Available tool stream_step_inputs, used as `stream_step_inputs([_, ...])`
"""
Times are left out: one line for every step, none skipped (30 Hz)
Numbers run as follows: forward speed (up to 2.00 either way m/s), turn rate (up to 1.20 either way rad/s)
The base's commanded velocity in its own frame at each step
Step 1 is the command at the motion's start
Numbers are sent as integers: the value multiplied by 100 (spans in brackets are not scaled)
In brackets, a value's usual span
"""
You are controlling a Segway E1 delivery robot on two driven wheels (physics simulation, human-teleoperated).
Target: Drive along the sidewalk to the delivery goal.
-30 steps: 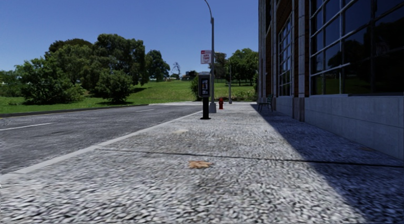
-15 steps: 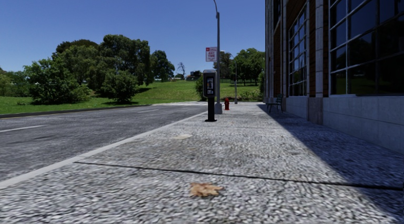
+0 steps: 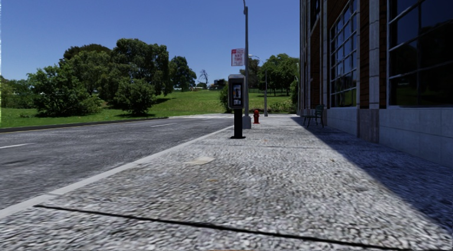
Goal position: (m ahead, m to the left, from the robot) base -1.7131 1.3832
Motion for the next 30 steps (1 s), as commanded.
stream_step_inputs([102, 45])
stream_step_inputs([101, 59])
stream_step_inputs([101, 68])
stream_step_inputs([101, 72])
stream_step_inputs([100, 73])
stream_step_inputs([100, 73])
stream_step_inputs([100, 73])
stream_step_inputs([100, 61])
stream_step_inputs([100, 61])
stream_step_inputs([100, 0])
stream_step_inputs([100, 0])
stream_step_inputs([100, 0])
stream_step_inputs([100, 0])
stream_step_inputs([100, 0])
stream_step_inputs([100, 0])
stream_step_inputs([102, 0])
stream_step_inputs([102, 0])
stream_step_inputs([102, 0])
stream_step_inputs([102, 0])
stream_step_inputs([96, 0])
stream_step_inputs([73, 0])
stream_step_inputs([0, 0])
stream_step_inputs([0, 0])
stream_step_inputs([0, 0])
stream_step_inputs([0, 0])
stream_step_inputs([0, 0])
stream_step_inputs([0, 0])
stream_step_inputs([0, 0])
stream_step_inputs([0, 0])
stream_step_inputs([0, 0])
